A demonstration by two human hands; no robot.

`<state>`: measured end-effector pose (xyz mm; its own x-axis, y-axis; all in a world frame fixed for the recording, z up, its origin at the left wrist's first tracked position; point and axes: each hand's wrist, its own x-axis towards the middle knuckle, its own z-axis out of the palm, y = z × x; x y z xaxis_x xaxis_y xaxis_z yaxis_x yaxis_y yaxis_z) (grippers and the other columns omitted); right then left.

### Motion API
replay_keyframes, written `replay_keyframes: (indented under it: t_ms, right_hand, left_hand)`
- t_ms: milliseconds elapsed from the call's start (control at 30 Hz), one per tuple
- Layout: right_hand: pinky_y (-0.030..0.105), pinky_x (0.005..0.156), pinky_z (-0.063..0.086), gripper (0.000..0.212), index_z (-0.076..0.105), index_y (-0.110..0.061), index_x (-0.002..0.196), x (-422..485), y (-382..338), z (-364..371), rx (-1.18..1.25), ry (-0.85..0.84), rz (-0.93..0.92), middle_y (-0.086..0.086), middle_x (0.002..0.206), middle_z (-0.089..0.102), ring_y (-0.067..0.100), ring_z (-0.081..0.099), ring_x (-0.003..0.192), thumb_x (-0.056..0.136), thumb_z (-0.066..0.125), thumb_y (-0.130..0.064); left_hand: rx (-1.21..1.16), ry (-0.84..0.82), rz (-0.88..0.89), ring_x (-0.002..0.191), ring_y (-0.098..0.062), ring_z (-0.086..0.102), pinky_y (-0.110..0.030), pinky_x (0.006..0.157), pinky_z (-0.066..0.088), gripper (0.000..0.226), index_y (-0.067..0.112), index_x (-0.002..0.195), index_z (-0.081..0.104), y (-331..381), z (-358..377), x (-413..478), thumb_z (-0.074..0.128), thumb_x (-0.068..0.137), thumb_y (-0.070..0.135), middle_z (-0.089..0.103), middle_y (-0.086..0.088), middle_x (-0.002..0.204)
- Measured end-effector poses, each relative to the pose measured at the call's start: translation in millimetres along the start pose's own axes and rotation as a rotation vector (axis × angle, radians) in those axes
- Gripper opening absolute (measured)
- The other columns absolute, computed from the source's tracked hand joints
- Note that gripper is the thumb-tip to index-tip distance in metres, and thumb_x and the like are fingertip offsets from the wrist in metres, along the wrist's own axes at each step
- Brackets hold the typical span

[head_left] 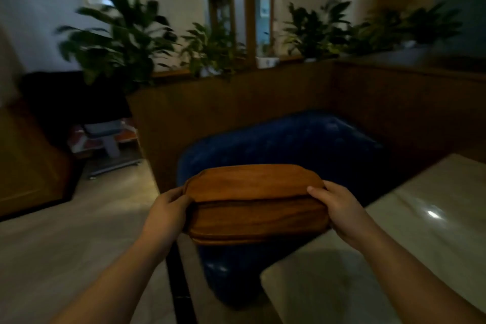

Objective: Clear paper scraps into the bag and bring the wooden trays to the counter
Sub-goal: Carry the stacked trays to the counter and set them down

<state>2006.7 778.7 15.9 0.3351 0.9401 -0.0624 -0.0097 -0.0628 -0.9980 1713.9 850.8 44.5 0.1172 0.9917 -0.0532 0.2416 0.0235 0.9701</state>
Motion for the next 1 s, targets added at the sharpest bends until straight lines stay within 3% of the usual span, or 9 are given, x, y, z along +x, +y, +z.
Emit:
replay_keyframes:
  t_ms: [67, 133, 233, 333, 467, 633, 733, 900, 1000]
  right_hand:
    - [0.056, 0.096, 0.049, 0.022, 0.072, -0.014, 0.101, 3.1, -14.8, 52.1, -0.008, -0.066, -0.006, 0.015, 0.101, 0.075, 0.034, 0.069, 0.095, 0.093, 0.057, -0.027]
    - [0.054, 0.092, 0.049, 0.023, 0.072, -0.010, 0.099, 2.2, -29.6, 113.5, -0.002, -0.140, -0.014, 0.019, 0.101, 0.073, 0.036, 0.068, 0.095, 0.093, 0.055, -0.025]
    - [0.045, 0.078, 0.051, 0.027, 0.068, -0.004, 0.104, -0.6, -50.3, 203.0, 0.005, -0.249, -0.031, 0.020, 0.100, 0.070, 0.034, 0.067, 0.089, 0.093, 0.054, -0.024]
    - [0.041, 0.068, 0.052, 0.029, 0.064, -0.003, 0.108, -6.6, -68.1, 281.6, 0.030, -0.363, -0.040, 0.020, 0.099, 0.067, 0.031, 0.066, 0.084, 0.094, 0.052, -0.025]
    - [0.050, 0.086, 0.051, 0.033, 0.062, -0.004, 0.115, -17.0, -84.9, 378.6, 0.078, -0.486, -0.030, 0.027, 0.114, 0.065, 0.040, 0.064, 0.103, 0.094, 0.052, -0.028]
    - [0.035, 0.065, 0.048, 0.036, 0.054, -0.007, 0.123, -22.9, -100.4, 496.5, 0.093, -0.674, -0.044, 0.016, 0.103, 0.061, 0.029, 0.062, 0.091, 0.095, 0.050, -0.031]
    - [0.039, 0.070, 0.048, 0.042, 0.051, -0.013, 0.127, -22.5, -101.6, 575.5, 0.104, -0.749, -0.079, 0.018, 0.113, 0.060, 0.033, 0.060, 0.101, 0.095, 0.048, -0.040]
    - [0.037, 0.067, 0.053, 0.045, 0.062, -0.018, 0.114, -26.4, -103.1, 711.9, 0.121, -0.897, -0.035, 0.016, 0.105, 0.068, 0.029, 0.067, 0.093, 0.093, 0.043, -0.052]
    - [0.034, 0.063, 0.052, 0.053, 0.065, -0.013, 0.111, -31.2, -105.7, 793.9, 0.108, -1.063, 0.033, 0.014, 0.094, 0.070, 0.027, 0.069, 0.085, 0.093, 0.041, -0.057]
  left_hand:
    - [0.030, 0.041, 0.017, 0.059, -0.019, 0.068, -0.029, 0.050, 0.049, 0.022, 0.017, 0.095, 0.068, 2.5, -54.0, -8.5, 0.047, 0.095, 0.022, 0.072, -0.014, 0.078]
    - [0.067, 0.112, 0.013, 0.058, -0.022, 0.066, -0.034, 0.054, 0.048, 0.022, 0.015, 0.092, 0.068, 5.4, -116.4, -20.9, 0.047, 0.093, 0.022, 0.071, -0.012, 0.070]
    - [0.114, 0.208, 0.015, 0.037, -0.013, 0.045, -0.028, 0.043, 0.033, 0.023, 0.011, 0.075, 0.060, 7.5, -208.4, -38.0, 0.046, 0.092, 0.014, 0.048, 0.002, 0.045]
    - [0.133, 0.313, 0.021, 0.049, -0.020, 0.039, -0.032, 0.049, 0.029, 0.018, 0.008, 0.075, 0.056, 8.3, -285.2, -57.6, 0.046, 0.091, 0.011, 0.041, -0.006, 0.056]
    - [0.028, 0.523, 0.038, 0.066, -0.028, 0.046, -0.042, 0.063, 0.035, 0.026, -0.006, 0.088, 0.065, -0.8, -370.1, -82.5, 0.051, 0.090, 0.015, 0.052, -0.015, 0.073]
    - [0.028, 0.755, 0.049, 0.072, -0.037, 0.058, -0.047, 0.067, 0.043, 0.027, 0.007, 0.080, 0.071, -23.8, -451.5, -108.2, 0.050, 0.088, 0.022, 0.061, -0.037, 0.083]
    - [0.057, 0.887, 0.018, 0.079, -0.052, 0.062, -0.050, 0.070, 0.047, 0.028, 0.009, 0.081, 0.071, -34.9, -496.7, -122.2, 0.048, 0.091, 0.020, 0.063, -0.039, 0.090]
    - [0.109, 1.124, -0.041, 0.058, -0.025, 0.053, -0.039, 0.060, 0.039, 0.030, 0.001, 0.079, 0.071, -49.3, -575.2, -139.1, 0.048, 0.091, 0.018, 0.059, -0.011, 0.063]
    - [0.088, 1.275, -0.098, 0.057, -0.025, 0.050, -0.040, 0.059, 0.039, 0.032, -0.007, 0.084, 0.066, -57.5, -623.1, -154.0, 0.048, 0.091, 0.018, 0.051, -0.010, 0.059]
